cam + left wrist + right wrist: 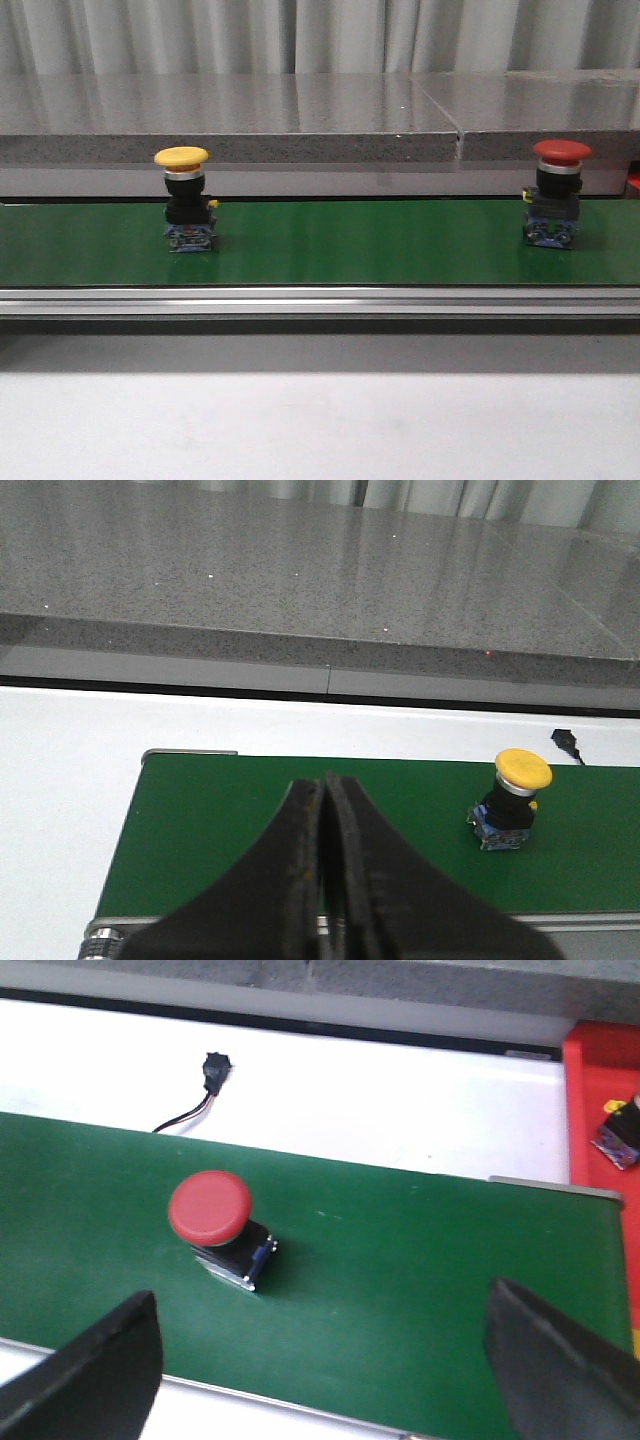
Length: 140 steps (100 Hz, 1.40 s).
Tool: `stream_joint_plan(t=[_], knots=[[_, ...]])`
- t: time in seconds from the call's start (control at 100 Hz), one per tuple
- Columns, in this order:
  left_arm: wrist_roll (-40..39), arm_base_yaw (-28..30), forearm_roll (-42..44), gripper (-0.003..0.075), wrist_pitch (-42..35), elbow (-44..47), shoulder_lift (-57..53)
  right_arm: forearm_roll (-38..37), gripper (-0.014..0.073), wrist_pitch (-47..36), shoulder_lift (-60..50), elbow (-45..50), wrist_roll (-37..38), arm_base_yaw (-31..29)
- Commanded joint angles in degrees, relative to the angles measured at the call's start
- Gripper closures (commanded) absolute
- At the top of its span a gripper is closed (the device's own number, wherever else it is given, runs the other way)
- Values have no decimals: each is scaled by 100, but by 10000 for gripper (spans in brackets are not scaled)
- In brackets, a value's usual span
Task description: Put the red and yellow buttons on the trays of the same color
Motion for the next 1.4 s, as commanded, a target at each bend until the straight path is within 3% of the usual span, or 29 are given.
stream_joint_plan(t=[0.0,0.28,0.69,0.77,0.91,0.99,1.21,1.39], knots=[[-12,-33,-50,739,-395,-155,31,123,-52,-248,350,-394,-128,164],[-12,-33,-50,739,-395,-155,31,123,-52,-495,1556,-835,-194,529],[-12,-33,-50,739,-395,-155,31,-101,-44,-900,2683,-1045,-251,544],[-12,-33,-50,739,-395,-155,31,-101,37,-849,2741,-1045,-251,544],[-12,-33,-50,739,-395,-155,31,-101,360,-718,2682,-1075,-245,544],[-12,-33,-50,739,-395,-155,31,-101,456,-442,2682,-1239,-245,512],[-12,-33,-50,739,-395,-155,31,-101,461,377,2682,-2166,-239,-176],[-12,-33,-50,739,-395,-155,31,-101,461,347,2682,-2849,20,-1124]])
